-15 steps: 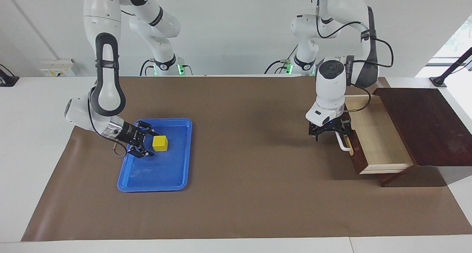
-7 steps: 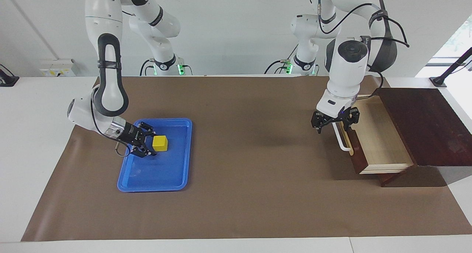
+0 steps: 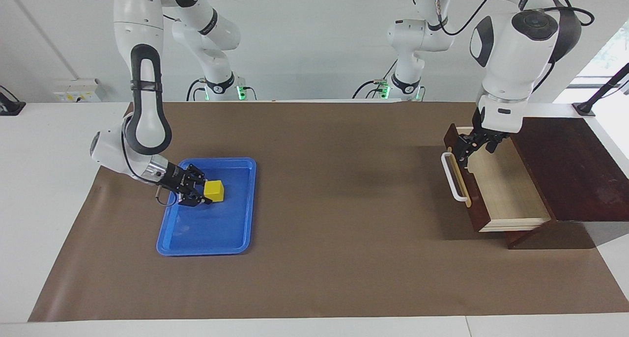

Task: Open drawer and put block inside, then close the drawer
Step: 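Grasp the yellow block in the blue tray with the right gripper, then carry the block toward the left gripper while the left gripper approaches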

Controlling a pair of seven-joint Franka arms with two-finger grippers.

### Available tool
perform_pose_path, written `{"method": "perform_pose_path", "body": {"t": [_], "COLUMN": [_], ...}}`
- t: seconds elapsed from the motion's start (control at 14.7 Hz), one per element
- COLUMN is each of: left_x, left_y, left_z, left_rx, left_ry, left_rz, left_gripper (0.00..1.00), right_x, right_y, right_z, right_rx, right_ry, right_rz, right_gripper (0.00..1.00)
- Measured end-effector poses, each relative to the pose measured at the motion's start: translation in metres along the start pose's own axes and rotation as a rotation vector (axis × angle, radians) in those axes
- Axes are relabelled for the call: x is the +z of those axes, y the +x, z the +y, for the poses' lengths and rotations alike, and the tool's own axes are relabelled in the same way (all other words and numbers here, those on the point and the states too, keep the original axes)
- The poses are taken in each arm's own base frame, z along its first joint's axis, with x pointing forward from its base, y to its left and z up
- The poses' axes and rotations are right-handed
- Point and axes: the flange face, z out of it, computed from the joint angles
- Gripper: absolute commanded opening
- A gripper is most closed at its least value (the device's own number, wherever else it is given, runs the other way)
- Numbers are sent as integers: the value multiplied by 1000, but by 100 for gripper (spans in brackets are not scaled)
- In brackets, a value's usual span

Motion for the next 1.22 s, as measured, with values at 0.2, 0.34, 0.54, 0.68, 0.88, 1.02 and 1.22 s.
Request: {"method": "perform_pose_path", "body": {"t": [0.2,0.34,0.54,0.68,0.88,1.02,1.22], "left_x": [-7,-9,-10,-10,-10,-11,-11], "left_y": [-5,-6,-5,-6,-8,-10,-8], "left_z": [7,7,5,5,8,11,18], "left_rx": [-142,-212,-308,-351,-494,-555,-680], "left_ry": [-34,-39,-38,-38,-55,-71,-72], "left_rz": [-31,-45,-49,-55,-81,-105,-114], "left_gripper": [100,100,100,100,100,100,100], "right_x": [-4,-16,-11,5,37,64,91], "right_y": [-9,-26,-84,-134,-211,-255,-312], "right_z": [-5,-21,-48,-63,-74,-72,-66], "right_rx": [-10,-6,-3,24,67,106,140], "right_ry": [-16,-17,-36,-56,-86,-90,-89], "right_rz": [-33,-59,-69,-65,-55,-38,-28], "right_gripper": [0,0,0,0,0,0,0]}}
